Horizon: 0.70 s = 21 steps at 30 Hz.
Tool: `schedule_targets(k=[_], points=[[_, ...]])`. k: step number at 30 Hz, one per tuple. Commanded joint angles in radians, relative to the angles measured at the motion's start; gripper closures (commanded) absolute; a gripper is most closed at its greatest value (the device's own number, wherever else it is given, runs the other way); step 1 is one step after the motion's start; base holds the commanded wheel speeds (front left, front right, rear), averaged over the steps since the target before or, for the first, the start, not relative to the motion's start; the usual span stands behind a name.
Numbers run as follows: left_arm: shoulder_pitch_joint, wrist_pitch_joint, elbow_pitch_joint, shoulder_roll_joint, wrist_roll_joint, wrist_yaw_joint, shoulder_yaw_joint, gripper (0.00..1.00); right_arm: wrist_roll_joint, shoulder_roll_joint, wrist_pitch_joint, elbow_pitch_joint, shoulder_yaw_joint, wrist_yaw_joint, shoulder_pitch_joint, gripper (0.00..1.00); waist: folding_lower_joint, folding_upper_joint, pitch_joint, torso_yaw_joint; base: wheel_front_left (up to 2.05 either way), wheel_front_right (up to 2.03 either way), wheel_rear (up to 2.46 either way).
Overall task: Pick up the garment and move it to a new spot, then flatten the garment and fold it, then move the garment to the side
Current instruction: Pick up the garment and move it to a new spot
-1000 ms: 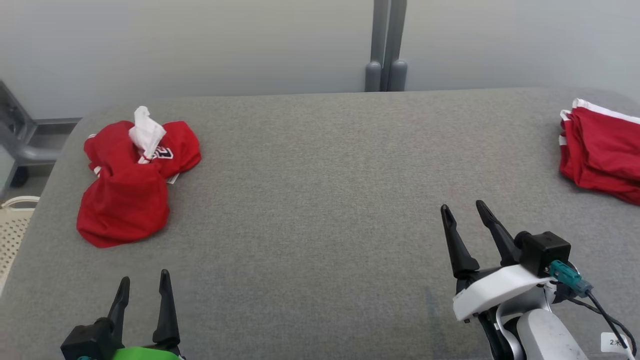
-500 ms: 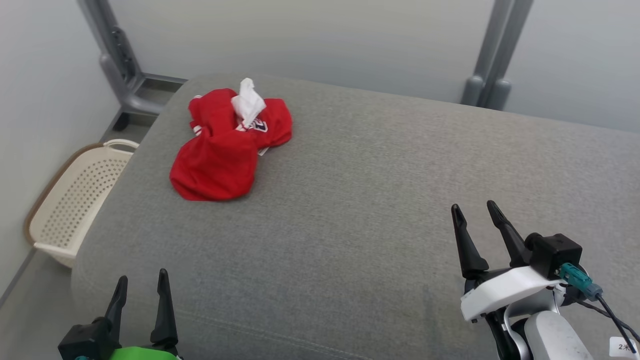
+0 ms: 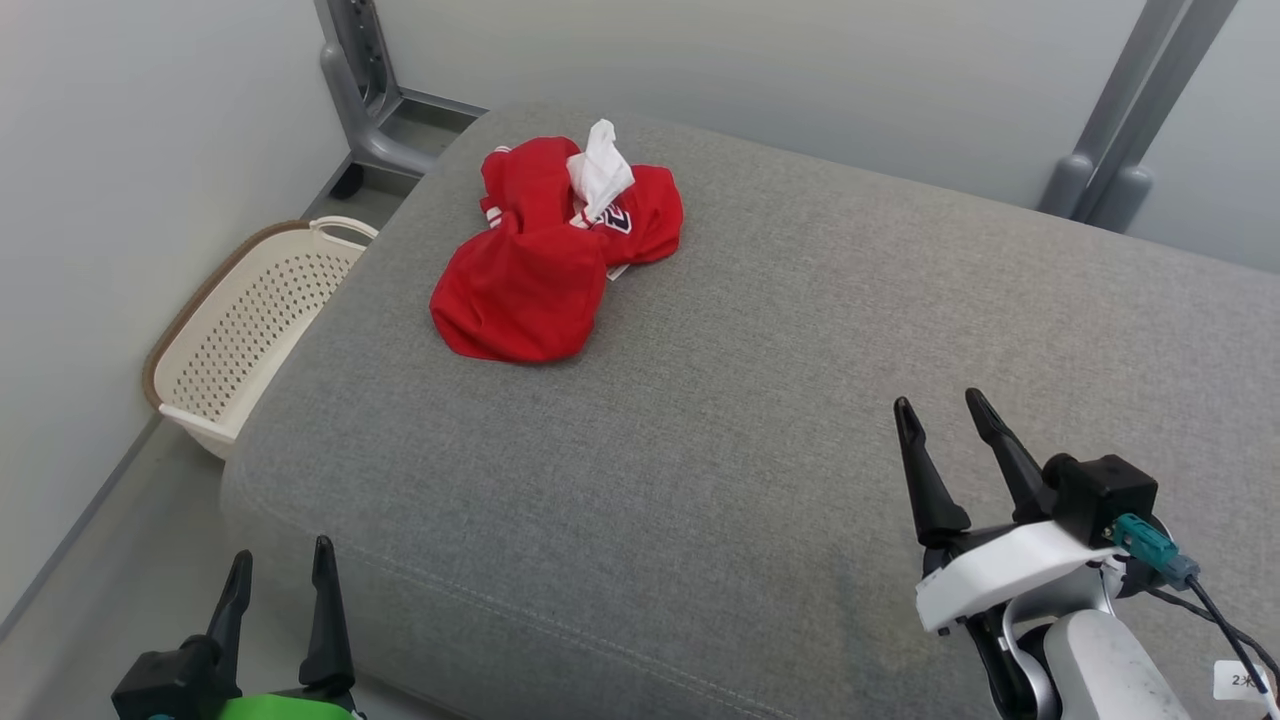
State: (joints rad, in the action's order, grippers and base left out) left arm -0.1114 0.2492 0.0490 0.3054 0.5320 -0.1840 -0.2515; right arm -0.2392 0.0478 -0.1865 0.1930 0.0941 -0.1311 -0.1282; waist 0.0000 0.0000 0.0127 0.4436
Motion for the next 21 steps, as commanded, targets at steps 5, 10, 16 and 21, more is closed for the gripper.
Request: schedule_targets(k=[5, 10, 16, 21], points=[[0.033, 0.006, -0.011, -0.001, -0.002, 0.008, -0.002, 0.0, 0.008, 0.005, 0.0, -0.004, -0.009, 0.001, -0.015, 0.0, 0.0, 0.0, 0.022, -0.041, 0.0, 0.0, 0.0], [0.115, -0.015, -0.026, 0.009, -0.021, 0.023, -0.024, 0.0, 0.024, 0.005, 0.004, -0.018, -0.027, 0.001, -0.031, 0.0, 0.0, 0.0, 0.061, -0.083, 0.0, 0.0, 0.0], [0.361, -0.115, 0.019, 0.033, -0.067, 0.054, -0.065, 0.0, 0.053, 0.005, 0.014, -0.057, -0.048, 0.001, -0.08, 0.0, 0.0, 0.0, 0.155, -0.173, 0.0, 0.0, 0.0], [0.561, -0.19, 0.116, 0.037, -0.069, 0.082, -0.073, 0.0, 0.078, 0.004, 0.025, -0.088, -0.06, 0.001, -0.119, 0.0, 0.0, 0.0, 0.245, -0.247, 0.0, 0.0, 0.0]])
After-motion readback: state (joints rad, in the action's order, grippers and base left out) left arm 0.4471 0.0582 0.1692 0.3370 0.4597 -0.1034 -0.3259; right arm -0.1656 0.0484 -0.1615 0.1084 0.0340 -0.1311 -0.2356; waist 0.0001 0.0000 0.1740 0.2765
